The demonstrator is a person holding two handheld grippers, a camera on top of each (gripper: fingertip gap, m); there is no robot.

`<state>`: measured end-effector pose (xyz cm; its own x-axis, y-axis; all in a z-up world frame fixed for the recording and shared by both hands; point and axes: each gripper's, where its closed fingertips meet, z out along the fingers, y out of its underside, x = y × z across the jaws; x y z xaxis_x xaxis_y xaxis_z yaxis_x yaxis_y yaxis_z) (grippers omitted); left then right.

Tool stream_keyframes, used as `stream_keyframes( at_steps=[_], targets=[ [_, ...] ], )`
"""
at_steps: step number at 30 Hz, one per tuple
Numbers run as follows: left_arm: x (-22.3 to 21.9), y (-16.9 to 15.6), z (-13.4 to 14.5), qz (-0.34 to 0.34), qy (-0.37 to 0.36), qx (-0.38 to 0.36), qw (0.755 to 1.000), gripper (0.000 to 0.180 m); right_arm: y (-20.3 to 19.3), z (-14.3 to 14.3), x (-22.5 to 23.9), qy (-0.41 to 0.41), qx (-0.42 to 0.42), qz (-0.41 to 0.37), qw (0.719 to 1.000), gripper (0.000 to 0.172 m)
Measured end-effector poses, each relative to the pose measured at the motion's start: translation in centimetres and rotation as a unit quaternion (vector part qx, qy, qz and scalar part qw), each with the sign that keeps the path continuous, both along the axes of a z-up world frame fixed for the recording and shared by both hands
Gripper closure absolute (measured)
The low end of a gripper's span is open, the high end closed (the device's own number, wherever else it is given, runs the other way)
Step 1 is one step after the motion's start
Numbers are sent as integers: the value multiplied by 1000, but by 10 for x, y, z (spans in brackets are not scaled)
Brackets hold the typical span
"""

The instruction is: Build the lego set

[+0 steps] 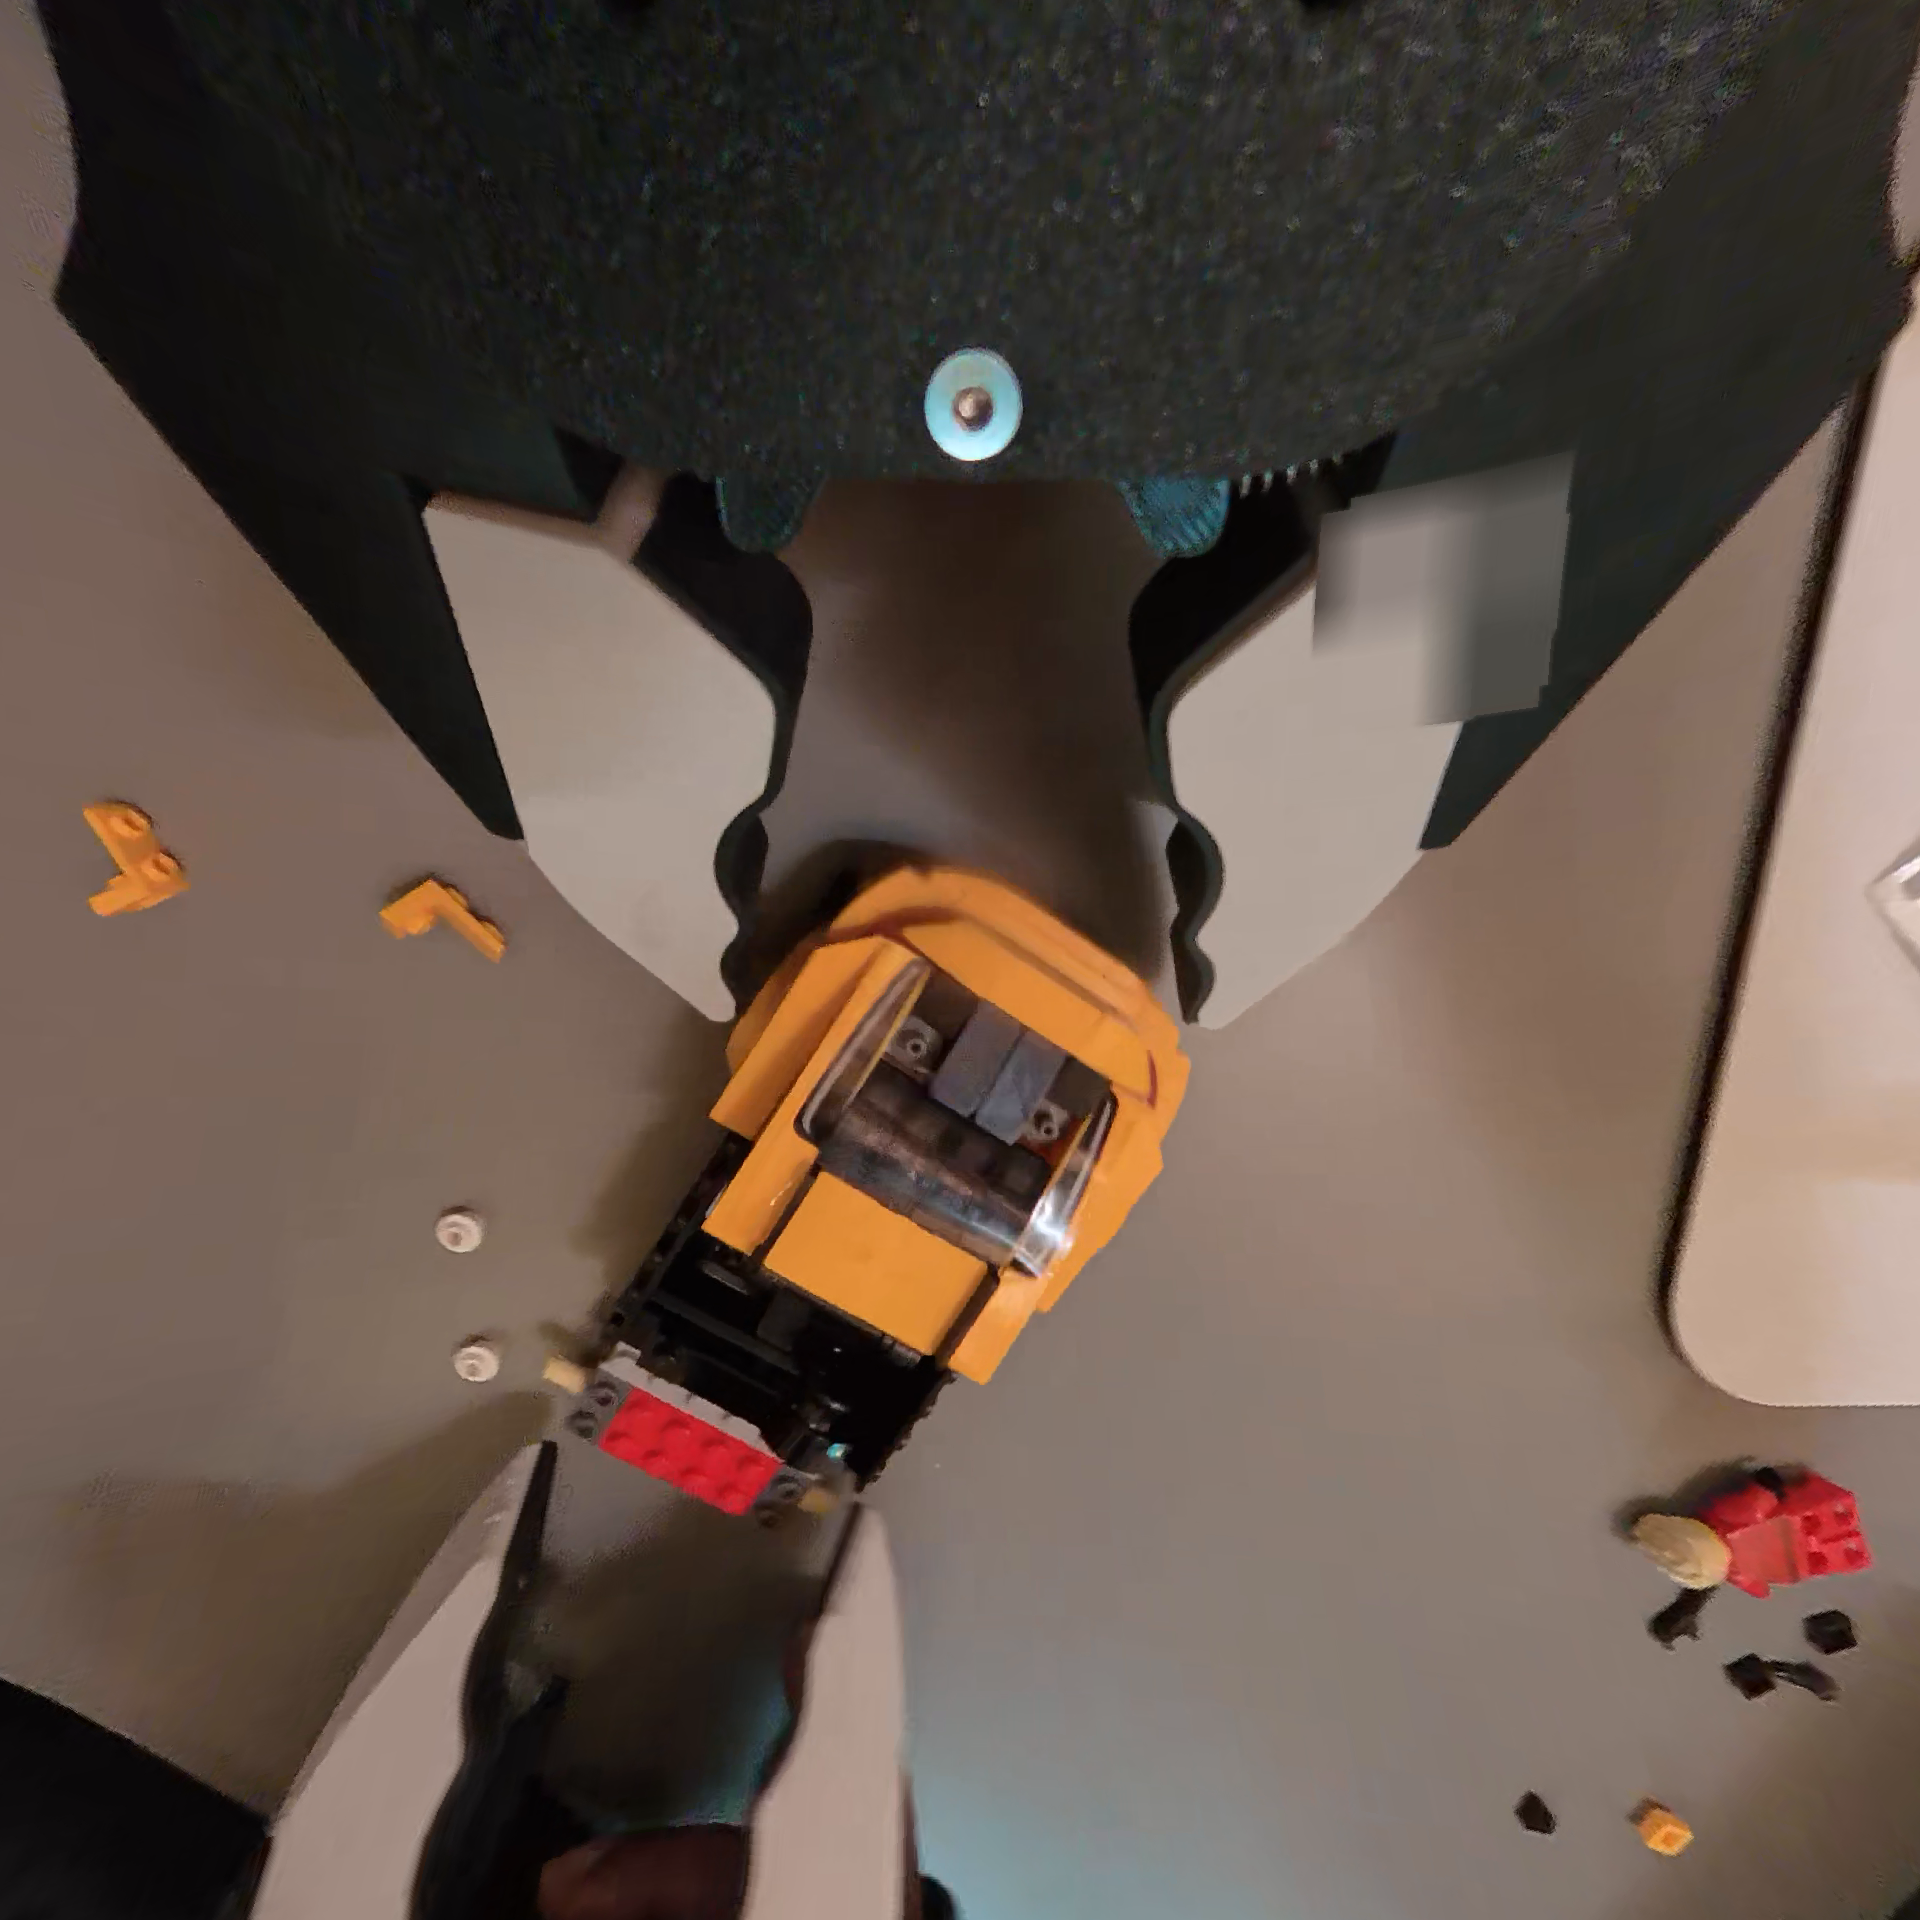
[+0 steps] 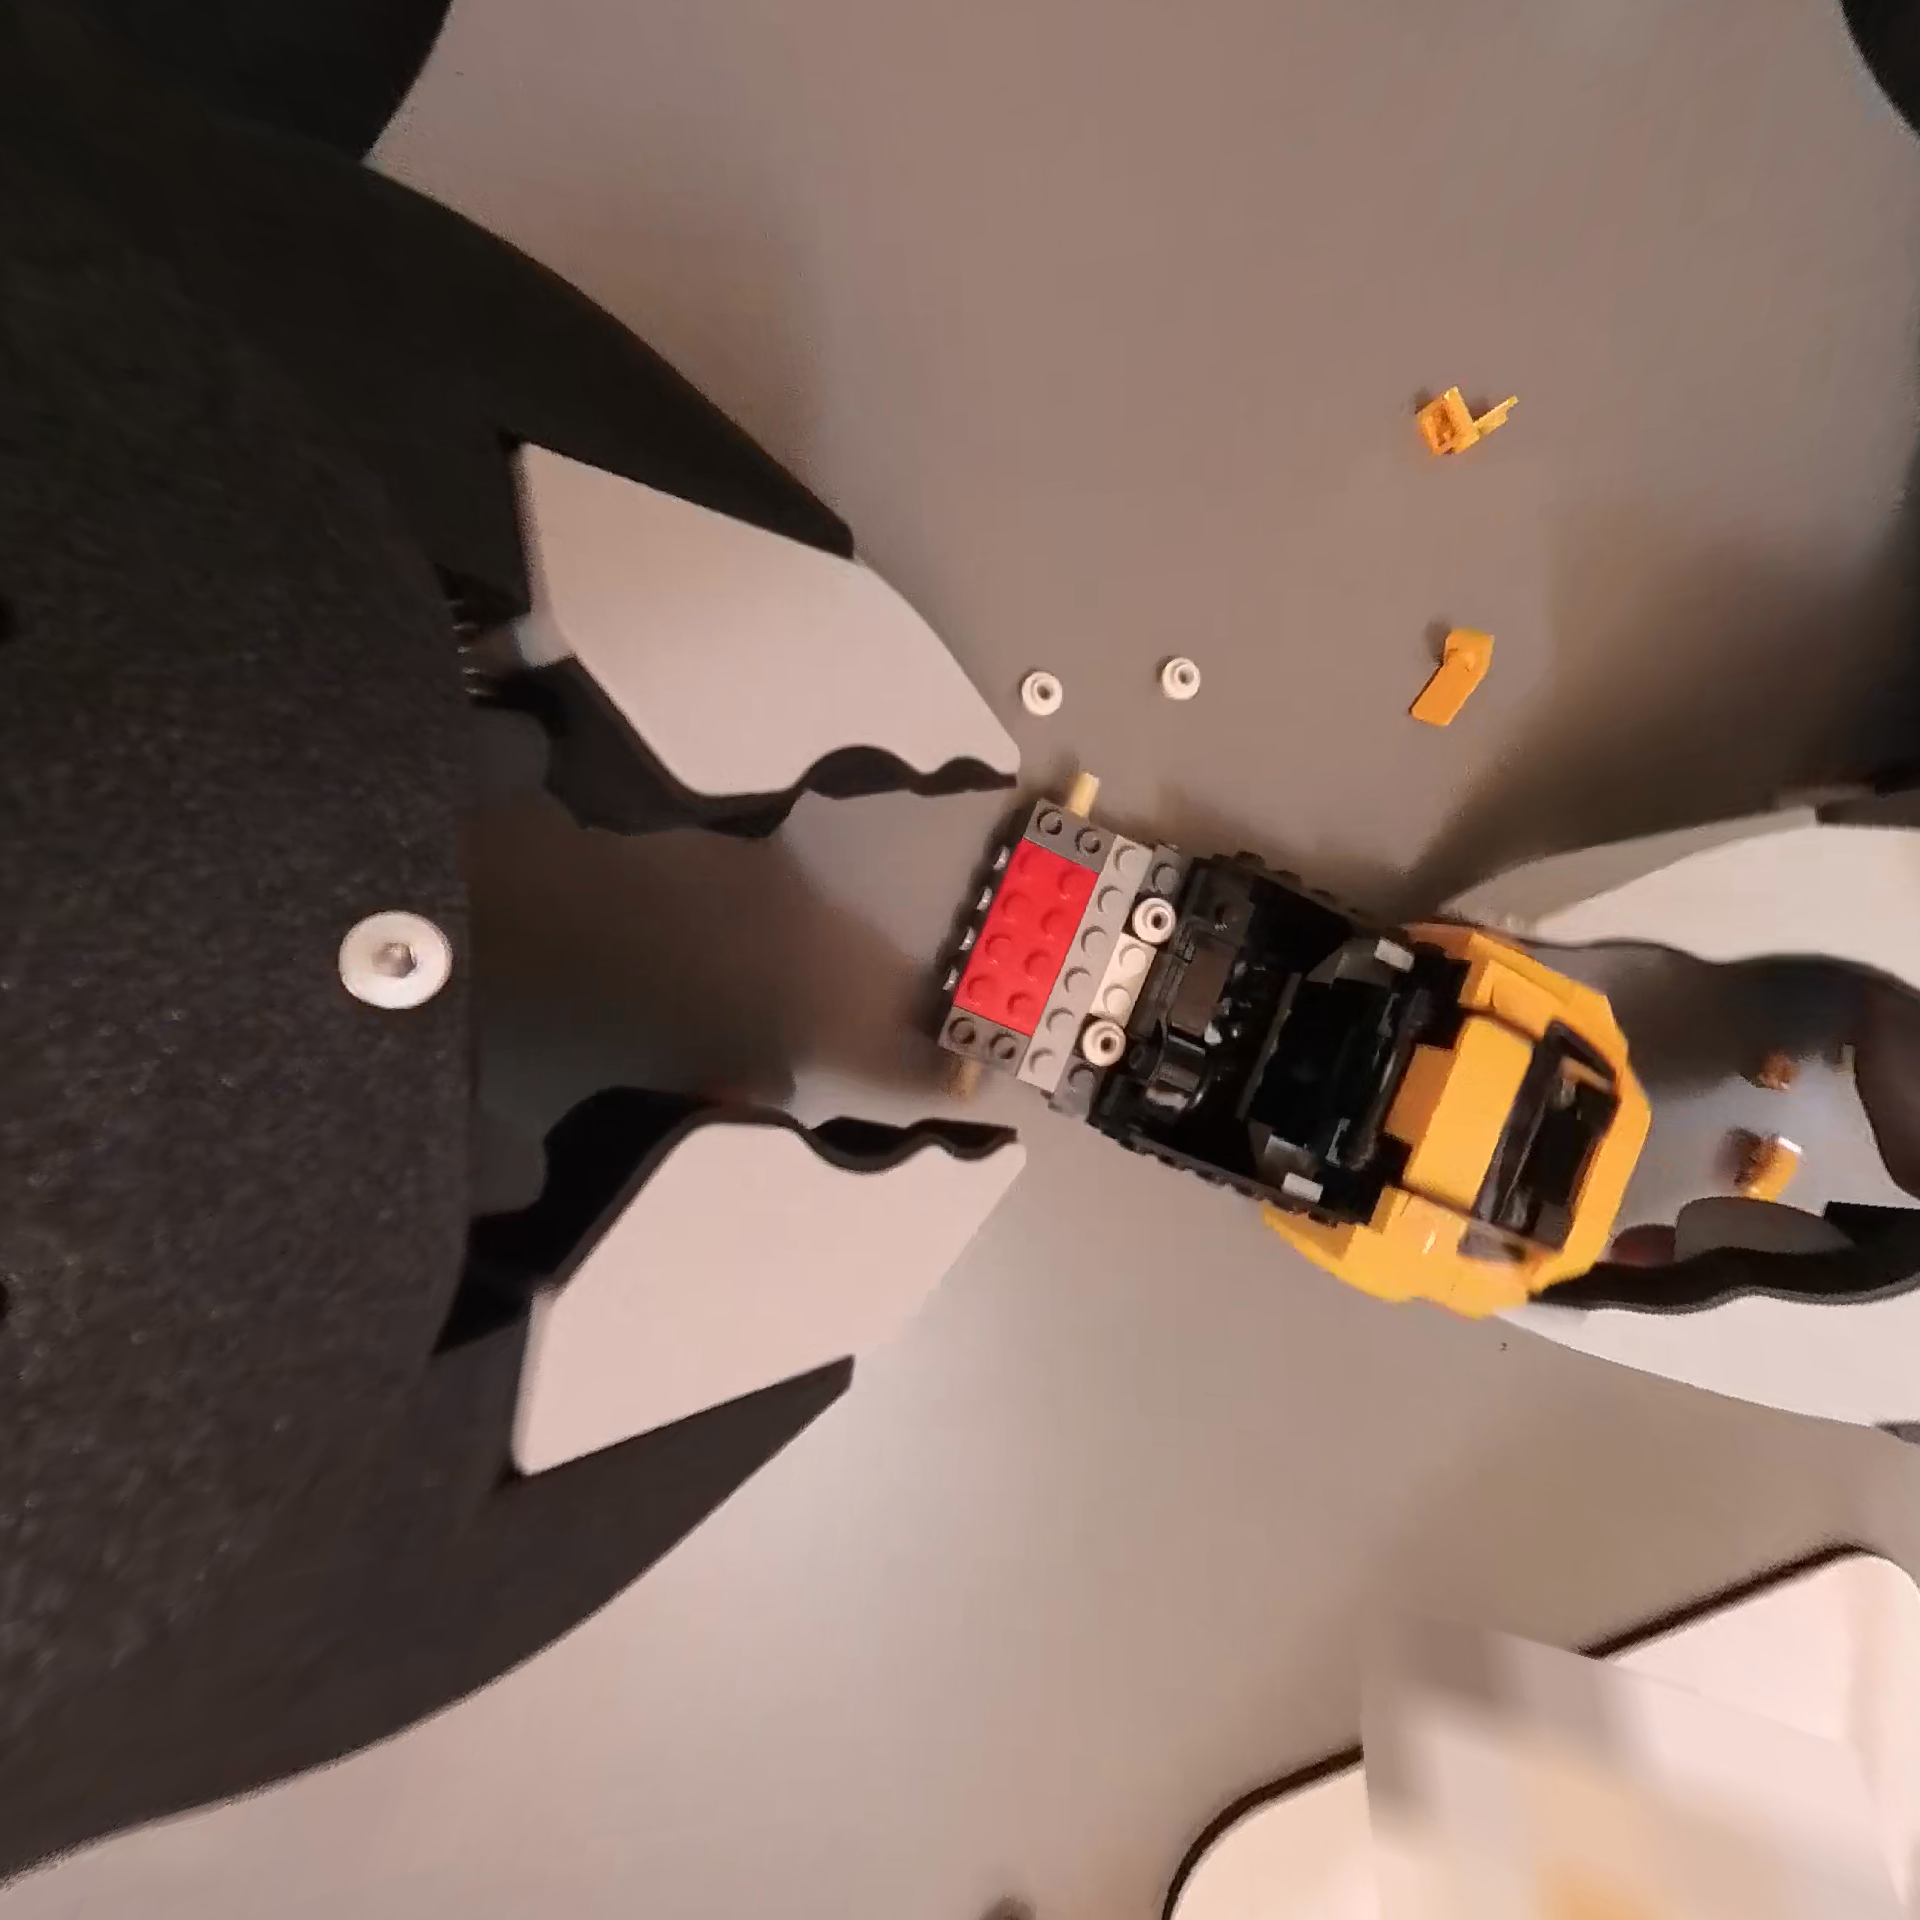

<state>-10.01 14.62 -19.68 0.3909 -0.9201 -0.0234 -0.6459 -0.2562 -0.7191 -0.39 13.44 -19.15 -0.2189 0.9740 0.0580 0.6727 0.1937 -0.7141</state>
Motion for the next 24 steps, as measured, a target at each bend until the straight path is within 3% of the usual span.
stream_keyframes(
  at_steps=[6, 8, 10, 14, 16, 19, 24],
  targets=[
    [-20, 38, 3, 112, 23, 64, 991, 131, -16, 1, 2, -8, -2, 26, 1000, 146],
    [-31, 54, 2, 170, 56, 96, 979, 141, -29, 4, 1, 6, -19, 50, 999, 150],
    [-36, 58, 2, 181, 75, 116, 974, 144, -24, 9, -2, 24, -19, 39, 999, 150],
    [-29, 41, 3, 132, 41, 63, 988, 151, 2, 7, 1, 21, -2, -22, 1000, 148],
    [-13, 15, 0, 63, -2, -12, 998, 148, 1, -1, 2, -7, 18, -15, 1000, 148],
    [5, -12, 0, -10, -33, -60, 998, 137, -2, -6, -1, -52, 38, 8, 998, 148],
    [22, -16, -1, -22, -17, -46, 999, 138, -3, -9, -8, -78, 43, 32, 996, 159]
  ],
)
